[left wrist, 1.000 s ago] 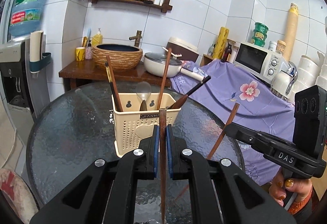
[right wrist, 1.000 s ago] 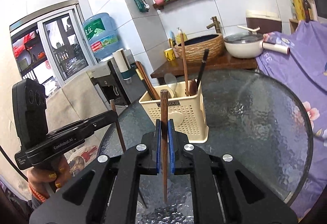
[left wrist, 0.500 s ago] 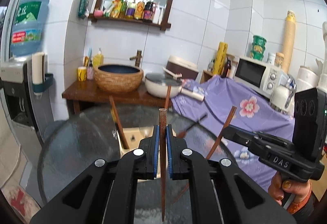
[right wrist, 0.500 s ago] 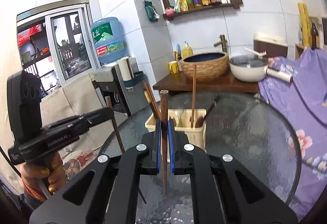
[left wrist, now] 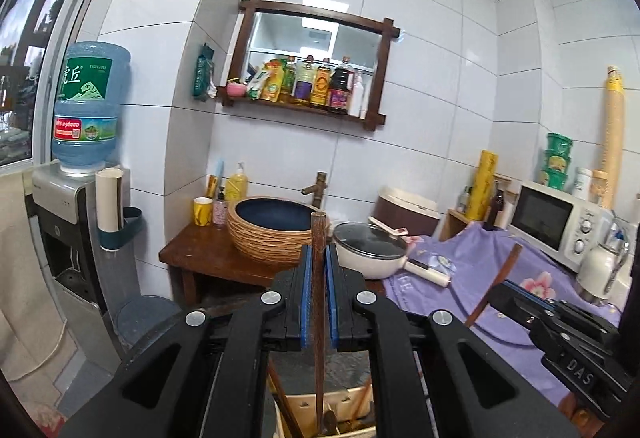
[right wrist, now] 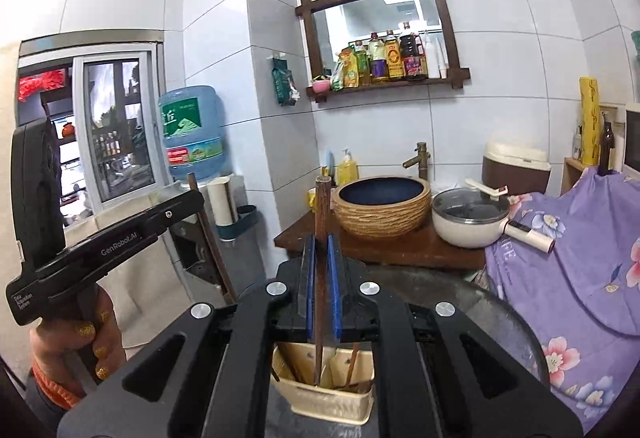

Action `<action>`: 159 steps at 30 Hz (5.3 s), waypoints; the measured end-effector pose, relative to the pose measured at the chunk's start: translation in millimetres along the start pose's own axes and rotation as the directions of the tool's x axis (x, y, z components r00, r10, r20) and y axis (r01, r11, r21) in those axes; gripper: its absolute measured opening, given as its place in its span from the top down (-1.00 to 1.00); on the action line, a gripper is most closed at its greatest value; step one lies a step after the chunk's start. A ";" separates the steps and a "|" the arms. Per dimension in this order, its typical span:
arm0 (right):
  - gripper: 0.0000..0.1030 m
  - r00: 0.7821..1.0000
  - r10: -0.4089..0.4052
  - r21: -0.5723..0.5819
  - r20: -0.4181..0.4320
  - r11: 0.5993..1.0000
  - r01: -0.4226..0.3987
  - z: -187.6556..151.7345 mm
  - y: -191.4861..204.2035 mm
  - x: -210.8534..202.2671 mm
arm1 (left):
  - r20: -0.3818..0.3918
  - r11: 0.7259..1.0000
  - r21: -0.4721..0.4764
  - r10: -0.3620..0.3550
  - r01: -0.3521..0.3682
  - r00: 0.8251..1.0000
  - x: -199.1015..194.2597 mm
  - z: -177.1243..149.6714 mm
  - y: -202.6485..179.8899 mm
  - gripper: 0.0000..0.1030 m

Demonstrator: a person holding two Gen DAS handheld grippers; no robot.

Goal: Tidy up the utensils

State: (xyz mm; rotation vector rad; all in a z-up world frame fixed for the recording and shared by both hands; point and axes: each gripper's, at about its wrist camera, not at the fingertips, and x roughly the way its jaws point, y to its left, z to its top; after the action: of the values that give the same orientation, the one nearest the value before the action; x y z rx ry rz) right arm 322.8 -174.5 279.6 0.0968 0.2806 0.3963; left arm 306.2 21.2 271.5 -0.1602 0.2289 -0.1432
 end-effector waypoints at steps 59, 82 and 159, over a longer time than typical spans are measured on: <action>-0.89 0.986 -0.142 -0.143 0.087 0.978 0.153 -318.7 38.9 -172.1 | -0.031 0.988 0.116 0.109 -0.105 0.994 -198.1 -306.1 22.8 -0.88; -0.89 0.985 -0.145 -0.126 0.093 0.980 0.156 -341.7 50.0 -225.1 | -0.042 0.987 0.137 0.092 -0.086 0.995 -242.3 -321.1 0.8 -0.88; -0.89 0.992 -0.114 -0.137 0.051 0.983 0.120 -337.7 52.0 -217.9 | -0.069 0.988 0.120 0.103 -0.094 0.992 -241.7 -317.3 -0.3 -0.88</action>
State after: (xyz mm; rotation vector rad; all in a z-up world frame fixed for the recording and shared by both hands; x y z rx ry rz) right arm 13.7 -199.6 18.7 -0.0485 0.2138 0.2954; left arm -1.9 14.5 18.2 -0.0268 0.3024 -0.0636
